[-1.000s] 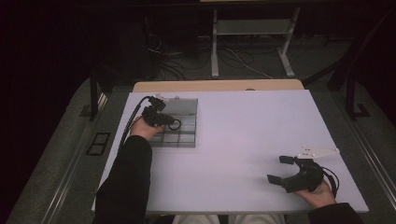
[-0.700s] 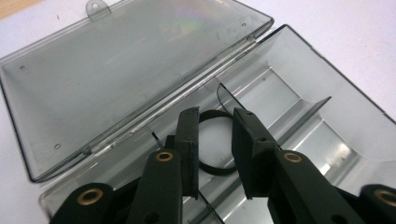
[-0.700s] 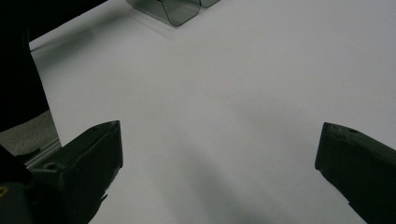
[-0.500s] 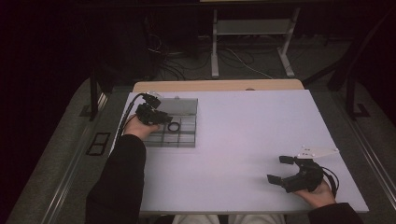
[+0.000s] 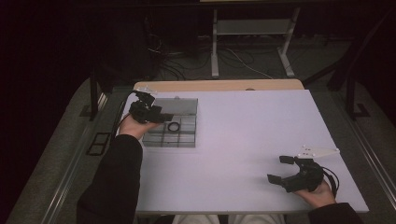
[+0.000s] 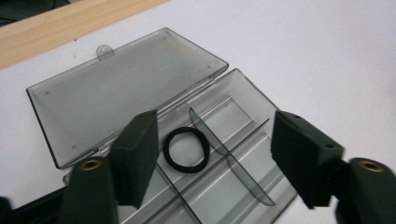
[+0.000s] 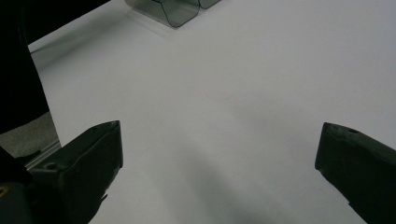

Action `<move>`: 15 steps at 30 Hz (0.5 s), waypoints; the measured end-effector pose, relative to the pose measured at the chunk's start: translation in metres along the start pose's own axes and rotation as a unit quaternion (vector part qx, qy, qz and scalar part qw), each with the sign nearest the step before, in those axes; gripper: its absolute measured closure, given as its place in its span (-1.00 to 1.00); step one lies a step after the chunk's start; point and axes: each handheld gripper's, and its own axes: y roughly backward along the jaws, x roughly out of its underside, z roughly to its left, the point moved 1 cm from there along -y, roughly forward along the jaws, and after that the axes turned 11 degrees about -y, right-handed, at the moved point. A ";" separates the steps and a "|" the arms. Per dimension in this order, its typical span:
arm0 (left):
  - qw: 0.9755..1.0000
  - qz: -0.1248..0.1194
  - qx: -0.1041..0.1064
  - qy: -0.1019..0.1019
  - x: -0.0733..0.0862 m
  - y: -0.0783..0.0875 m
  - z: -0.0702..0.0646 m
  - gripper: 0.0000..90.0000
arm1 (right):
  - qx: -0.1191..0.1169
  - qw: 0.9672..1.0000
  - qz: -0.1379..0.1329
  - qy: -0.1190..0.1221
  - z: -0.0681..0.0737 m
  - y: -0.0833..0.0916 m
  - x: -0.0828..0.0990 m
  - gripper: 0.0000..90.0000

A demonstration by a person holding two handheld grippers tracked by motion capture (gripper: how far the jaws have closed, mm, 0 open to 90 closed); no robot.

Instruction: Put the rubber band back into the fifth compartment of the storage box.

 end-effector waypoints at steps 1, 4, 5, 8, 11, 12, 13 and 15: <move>1.000 -0.002 0.000 0.001 0.000 0.002 -0.002 -0.37 | 0.001 1.000 -0.001 -0.001 0.000 0.000 0.000 -0.99; 1.000 -0.008 -0.002 0.002 0.000 0.008 -0.007 -0.46 | 0.000 1.000 -0.002 0.000 0.000 0.000 0.000 -0.99; 1.000 -0.011 -0.003 0.002 0.000 0.010 -0.009 -0.48 | -0.001 1.000 -0.002 0.000 0.001 0.000 0.000 -0.99; 1.000 -0.019 -0.002 0.005 0.001 0.015 -0.013 -0.57 | -0.002 1.000 0.001 0.001 0.001 0.000 0.000 -0.99; 1.000 -0.023 -0.007 0.009 0.002 0.019 -0.017 -0.65 | -0.002 1.000 -0.001 0.001 0.001 0.000 0.000 -0.99; 1.000 -0.025 -0.008 0.007 0.003 0.020 -0.018 -0.68 | -0.003 1.000 -0.002 0.001 0.001 0.000 0.000 -0.99; 1.000 -0.028 -0.007 0.008 0.004 0.022 -0.019 -0.69 | -0.002 1.000 -0.002 0.002 0.001 0.000 0.000 -0.99; 0.999 -0.034 -0.007 0.012 0.006 0.025 -0.022 -0.72 | -0.003 1.000 -0.002 0.002 0.001 0.001 0.000 -0.99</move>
